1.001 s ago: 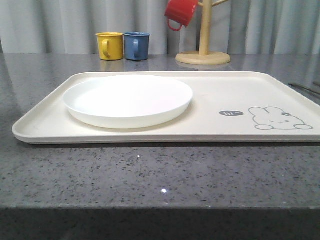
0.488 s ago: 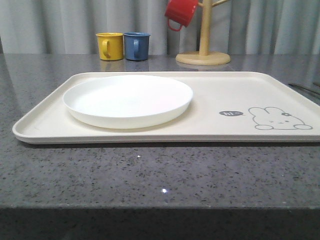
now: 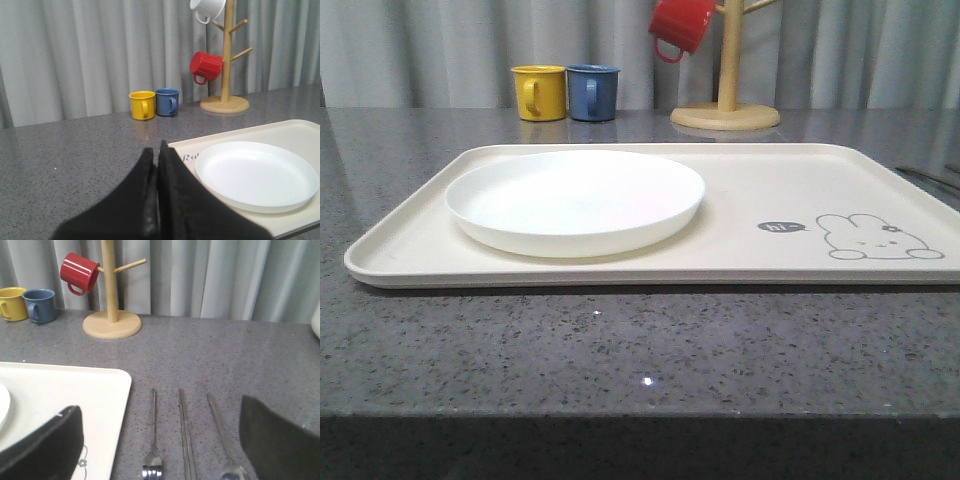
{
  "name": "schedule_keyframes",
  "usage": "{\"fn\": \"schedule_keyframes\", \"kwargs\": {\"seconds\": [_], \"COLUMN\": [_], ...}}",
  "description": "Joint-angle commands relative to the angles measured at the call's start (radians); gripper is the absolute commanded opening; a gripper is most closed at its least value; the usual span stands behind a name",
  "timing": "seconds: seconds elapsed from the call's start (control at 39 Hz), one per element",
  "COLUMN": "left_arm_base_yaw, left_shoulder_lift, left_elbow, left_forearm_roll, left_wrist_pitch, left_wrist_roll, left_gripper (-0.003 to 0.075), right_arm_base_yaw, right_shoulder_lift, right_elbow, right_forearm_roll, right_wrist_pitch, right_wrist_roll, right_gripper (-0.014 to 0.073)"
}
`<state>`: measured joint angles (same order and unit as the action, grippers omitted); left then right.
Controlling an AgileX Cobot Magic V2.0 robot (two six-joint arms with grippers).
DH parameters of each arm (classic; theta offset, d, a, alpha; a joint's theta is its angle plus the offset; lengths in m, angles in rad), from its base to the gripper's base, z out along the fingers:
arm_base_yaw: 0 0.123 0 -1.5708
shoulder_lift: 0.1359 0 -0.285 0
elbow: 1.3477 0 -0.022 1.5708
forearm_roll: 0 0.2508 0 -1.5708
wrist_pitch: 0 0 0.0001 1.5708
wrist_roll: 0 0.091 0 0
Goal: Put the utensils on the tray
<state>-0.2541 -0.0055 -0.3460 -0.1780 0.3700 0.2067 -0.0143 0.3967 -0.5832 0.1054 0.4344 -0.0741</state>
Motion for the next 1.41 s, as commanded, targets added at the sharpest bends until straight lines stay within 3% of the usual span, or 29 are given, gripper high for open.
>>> {"fn": "schedule_keyframes", "kwargs": {"seconds": [0.0,1.1,1.21,1.39], "left_arm_base_yaw": [0.004,0.004,0.004,0.004], "left_shoulder_lift": [-0.020,-0.020,-0.020,-0.020], "left_elbow": [-0.026,-0.026,-0.026,-0.026], "left_forearm_roll": [-0.014,-0.014,-0.014,-0.014], "left_wrist_pitch": [-0.080,-0.080,-0.080,-0.080], "left_wrist_roll": [-0.007,-0.007,-0.007,-0.007], "left_gripper": [-0.0018,-0.0018,-0.0018,-0.0018], "right_arm_base_yaw": [-0.004,-0.004,-0.004,-0.004], "right_shoulder_lift": [0.014,0.017,0.067,0.299], "right_elbow": [-0.037,-0.037,-0.069,-0.217], "right_forearm_roll": [-0.008,-0.006,-0.006,-0.006], "right_wrist_pitch": [-0.082,-0.077,-0.051,0.120], "right_wrist_roll": [-0.007,-0.007,-0.007,-0.007], "right_gripper": [0.0654,0.0654,0.0654,0.0654]}}
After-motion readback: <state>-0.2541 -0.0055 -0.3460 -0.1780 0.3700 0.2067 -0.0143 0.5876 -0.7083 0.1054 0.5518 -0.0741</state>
